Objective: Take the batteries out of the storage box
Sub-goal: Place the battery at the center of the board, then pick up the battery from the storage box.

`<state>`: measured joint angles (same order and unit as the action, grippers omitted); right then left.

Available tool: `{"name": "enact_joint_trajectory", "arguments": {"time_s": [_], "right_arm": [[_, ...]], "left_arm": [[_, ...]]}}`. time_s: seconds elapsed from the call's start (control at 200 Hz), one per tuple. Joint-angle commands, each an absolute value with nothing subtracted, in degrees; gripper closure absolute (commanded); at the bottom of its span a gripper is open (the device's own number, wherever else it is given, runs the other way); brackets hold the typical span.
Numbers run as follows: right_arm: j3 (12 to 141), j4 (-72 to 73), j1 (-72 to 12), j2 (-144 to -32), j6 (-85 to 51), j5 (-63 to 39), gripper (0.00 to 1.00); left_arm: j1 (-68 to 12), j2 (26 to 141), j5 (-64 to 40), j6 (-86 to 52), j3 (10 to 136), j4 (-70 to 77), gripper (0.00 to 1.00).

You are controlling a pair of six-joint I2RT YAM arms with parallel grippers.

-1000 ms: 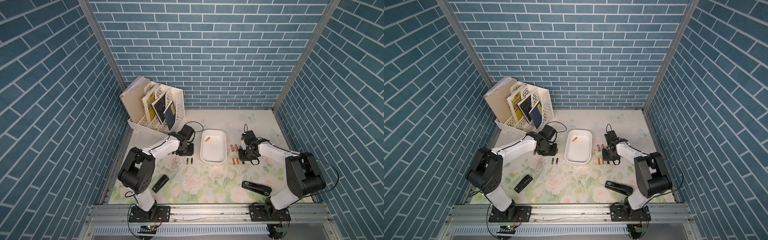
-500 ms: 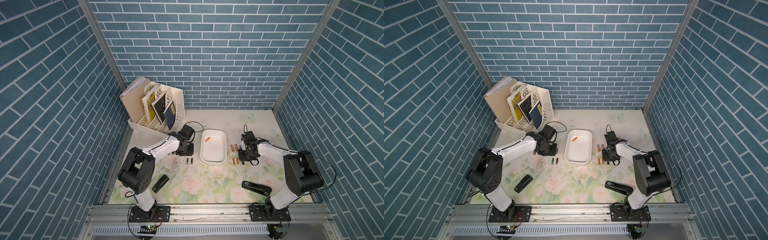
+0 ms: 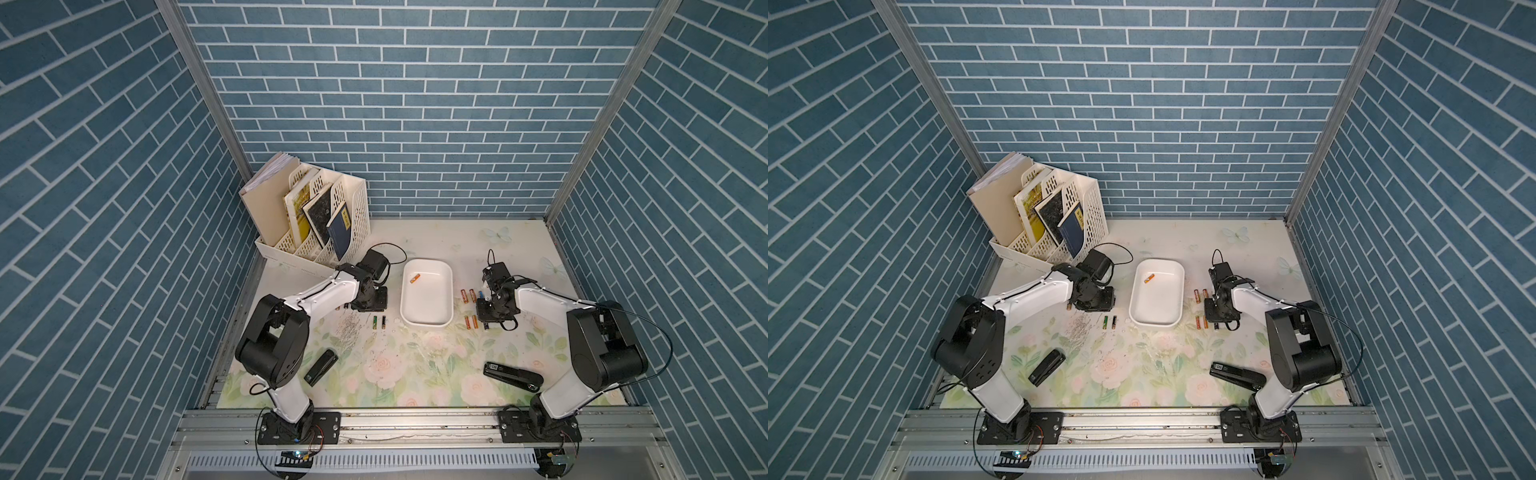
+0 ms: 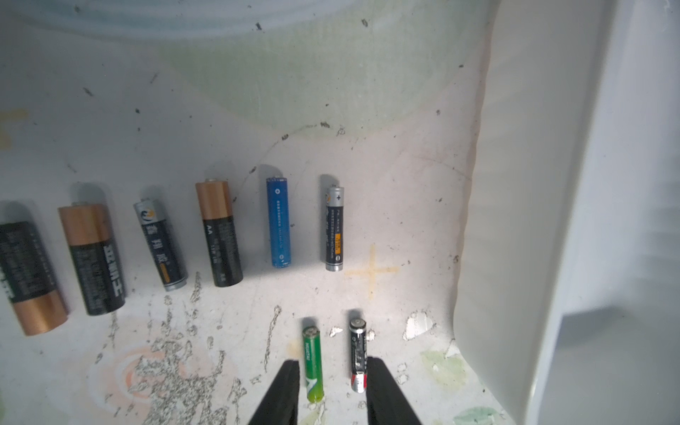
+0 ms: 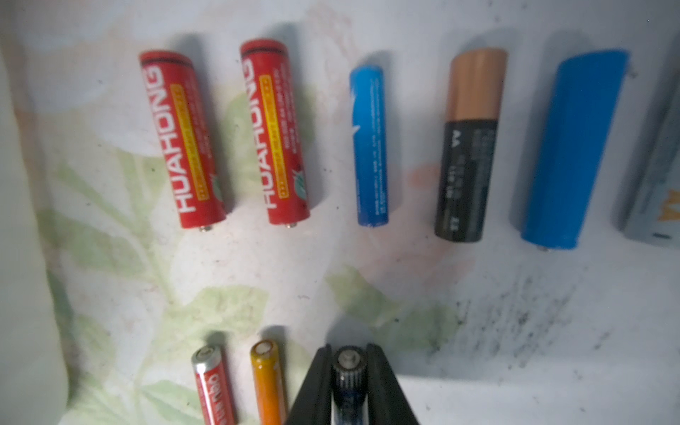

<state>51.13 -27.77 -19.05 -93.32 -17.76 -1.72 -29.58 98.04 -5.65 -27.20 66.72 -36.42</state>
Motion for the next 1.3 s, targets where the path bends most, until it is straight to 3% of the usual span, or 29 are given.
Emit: {"name": "enact_joint_trajectory", "arguments": {"time_s": [0.0,0.745,1.035,1.295], "right_arm": [[50.9,-28.6,-18.8,-93.4,-18.1,-1.1,0.77],[54.8,-32.1,-18.7,-90.5,-17.9,-1.1,0.71],[56.7,-32.9,-18.6,-87.8,-18.2,-2.6,0.70],[58.7,-34.5,-18.1,-87.4,-17.2,-2.5,0.70]], "left_arm": [[-29.2,96.5,-5.3,-27.1,66.7,-38.1,0.64],[-29.2,97.1,-2.3,-25.8,71.7,-41.4,0.61],[-29.3,99.1,3.7,-22.4,82.8,-47.5,0.58],[-30.0,108.6,4.4,-19.3,101.6,-52.9,0.57]]}}
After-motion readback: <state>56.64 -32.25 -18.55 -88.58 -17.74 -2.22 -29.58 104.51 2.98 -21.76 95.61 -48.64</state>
